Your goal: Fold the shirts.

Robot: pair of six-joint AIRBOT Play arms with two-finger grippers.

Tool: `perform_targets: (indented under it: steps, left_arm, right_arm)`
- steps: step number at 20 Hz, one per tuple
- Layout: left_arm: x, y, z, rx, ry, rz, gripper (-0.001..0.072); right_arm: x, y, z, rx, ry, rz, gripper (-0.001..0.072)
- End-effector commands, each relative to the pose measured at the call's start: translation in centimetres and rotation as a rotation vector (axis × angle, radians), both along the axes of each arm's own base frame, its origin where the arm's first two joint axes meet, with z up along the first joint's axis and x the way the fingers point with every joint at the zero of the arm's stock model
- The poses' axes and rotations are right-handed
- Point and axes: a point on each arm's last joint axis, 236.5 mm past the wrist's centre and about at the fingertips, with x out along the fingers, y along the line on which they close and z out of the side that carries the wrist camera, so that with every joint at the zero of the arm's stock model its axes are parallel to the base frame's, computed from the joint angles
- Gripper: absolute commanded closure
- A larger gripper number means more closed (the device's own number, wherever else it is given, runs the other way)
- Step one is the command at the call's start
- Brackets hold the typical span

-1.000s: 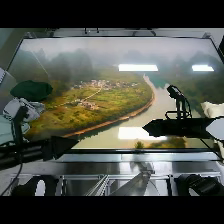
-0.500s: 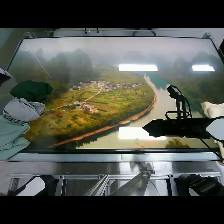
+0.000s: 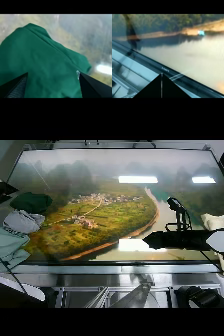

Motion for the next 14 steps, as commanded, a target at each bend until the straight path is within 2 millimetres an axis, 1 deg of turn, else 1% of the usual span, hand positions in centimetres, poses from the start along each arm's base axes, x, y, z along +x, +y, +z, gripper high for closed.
perform_targets:
  steps: [1,2,4,7,8,9,10,11,12,13,14]
  left_arm:
    - [0.4,0.1,-7.1,0.05,0.122,-0.047,-0.0013]
    - [-0.2,-0.2,-8.6,0.087,0.173,-0.078,-0.0013]
    - [-0.5,-1.7,-10.1,0.118,0.228,-0.131,-0.0013]
    - [0.0,-5.0,-10.6,0.109,0.244,-0.195,0.0002]
    - [0.0,-6.4,-10.5,0.099,0.257,-0.228,0.0112]
    - [-0.2,-7.8,-10.3,0.088,0.271,-0.264,0.0372]
    - [-0.4,-9.6,-9.7,0.078,0.285,-0.319,0.0697]
    - [-0.1,-11.7,-8.8,0.06,0.278,-0.364,0.0677]
    - [0.3,-14.6,-7.4,0.025,0.246,-0.425,0.0677]
    - [0.8,-18.0,-5.5,-0.028,0.194,-0.484,0.0677]
    - [1.3,-22.1,-2.7,-0.106,0.127,-0.549,0.0677]
  right_arm:
    - [0.0,0.0,0.0,0.0,0.0,0.001,0.0698]
    - [0.0,0.0,0.0,0.0,0.0,0.001,0.0698]
    - [0.0,0.0,0.0,0.0,0.0,0.001,0.0697]
    - [0.0,0.0,0.0,0.0,0.0,0.001,0.0697]
    - [0.0,0.0,0.0,0.0,0.0,0.001,0.0697]
    - [0.0,0.0,0.0,0.0,0.0,0.001,0.0697]
    - [0.0,0.0,0.0,0.0,0.0,0.001,0.0697]
    - [0.0,0.0,0.0,0.0,0.0,0.001,0.0698]
    - [0.0,0.0,0.0,0.0,0.0,0.001,0.0697]
    - [0.0,0.0,0.0,0.0,0.0,0.001,0.0698]
    - [0.0,0.0,0.0,0.0,0.0,0.001,0.0698]
